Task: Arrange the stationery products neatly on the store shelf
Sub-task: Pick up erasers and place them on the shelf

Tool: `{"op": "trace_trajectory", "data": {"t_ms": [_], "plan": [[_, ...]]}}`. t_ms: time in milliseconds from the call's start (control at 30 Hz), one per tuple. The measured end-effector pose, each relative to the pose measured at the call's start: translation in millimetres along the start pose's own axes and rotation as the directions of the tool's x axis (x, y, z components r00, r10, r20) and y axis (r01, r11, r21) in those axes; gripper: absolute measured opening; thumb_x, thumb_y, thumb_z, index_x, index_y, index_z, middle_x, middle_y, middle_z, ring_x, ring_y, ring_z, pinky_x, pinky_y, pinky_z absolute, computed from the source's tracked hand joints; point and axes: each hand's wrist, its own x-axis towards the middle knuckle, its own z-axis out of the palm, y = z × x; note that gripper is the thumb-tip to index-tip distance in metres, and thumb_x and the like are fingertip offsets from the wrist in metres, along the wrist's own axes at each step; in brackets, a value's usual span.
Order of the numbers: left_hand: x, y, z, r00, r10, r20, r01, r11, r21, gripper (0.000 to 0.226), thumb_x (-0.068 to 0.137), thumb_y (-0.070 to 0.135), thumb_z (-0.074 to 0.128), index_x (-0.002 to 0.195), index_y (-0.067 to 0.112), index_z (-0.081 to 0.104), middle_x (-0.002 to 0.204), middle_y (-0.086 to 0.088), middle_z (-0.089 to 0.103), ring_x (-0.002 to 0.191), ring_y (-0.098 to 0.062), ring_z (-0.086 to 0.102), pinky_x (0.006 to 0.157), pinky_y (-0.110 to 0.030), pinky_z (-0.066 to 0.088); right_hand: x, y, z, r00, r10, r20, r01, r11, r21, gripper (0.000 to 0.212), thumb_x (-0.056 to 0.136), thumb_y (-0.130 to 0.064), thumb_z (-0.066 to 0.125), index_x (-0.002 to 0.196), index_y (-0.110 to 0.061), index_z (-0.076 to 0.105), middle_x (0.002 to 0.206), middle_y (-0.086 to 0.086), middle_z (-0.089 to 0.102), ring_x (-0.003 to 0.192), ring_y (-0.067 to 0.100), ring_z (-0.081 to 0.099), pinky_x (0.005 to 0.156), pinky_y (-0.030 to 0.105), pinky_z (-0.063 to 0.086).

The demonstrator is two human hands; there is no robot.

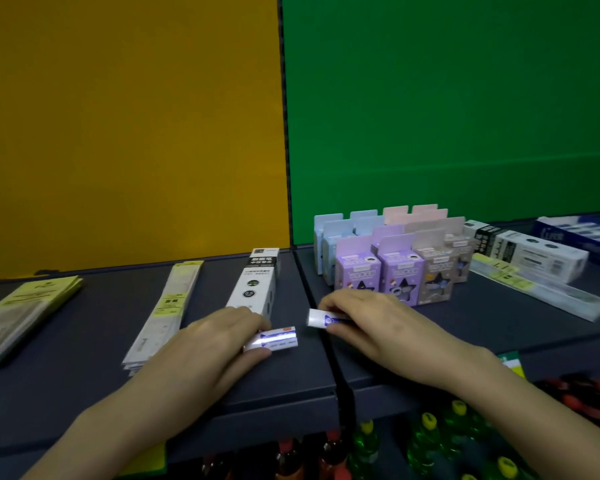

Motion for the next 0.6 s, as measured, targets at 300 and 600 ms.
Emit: {"op": "trace_trajectory", "data": {"t_ms": [300,600], "plan": [[52,62,16,0.997,0.064,-0.042,-0.063,0.998,0.029,0.034,0.087,0.057,0.021,0.103,0.038,0.044,0.092,0.017,0.052,0.088,-0.002,0.049,0.078,-0.027,0.037,-64,52,-47,0.998,0.035,-0.052,-0.04,0.996,-0.083,0.026,0.096,-0.037,0.034,0.118,-0.027,0.043,0.115,-0.011,0.05,0.107,0.006,0.046,0.088,0.025,0.04],[119,168,60,0.991,0.061,-0.118,-0.054,0.997,0.063,0.036,0.09,0.054,0.019,0.103,0.033,0.045,0.094,0.01,0.058,0.089,-0.011,0.057,0.072,-0.029,0.047,-153,147,-113,0.996,0.087,-0.005,-0.087,0.982,-0.17,0.027,0.095,-0.041,0.035,0.117,-0.03,0.045,0.113,-0.017,0.049,0.107,0.001,0.039,0.08,0.014,0.028]]}}
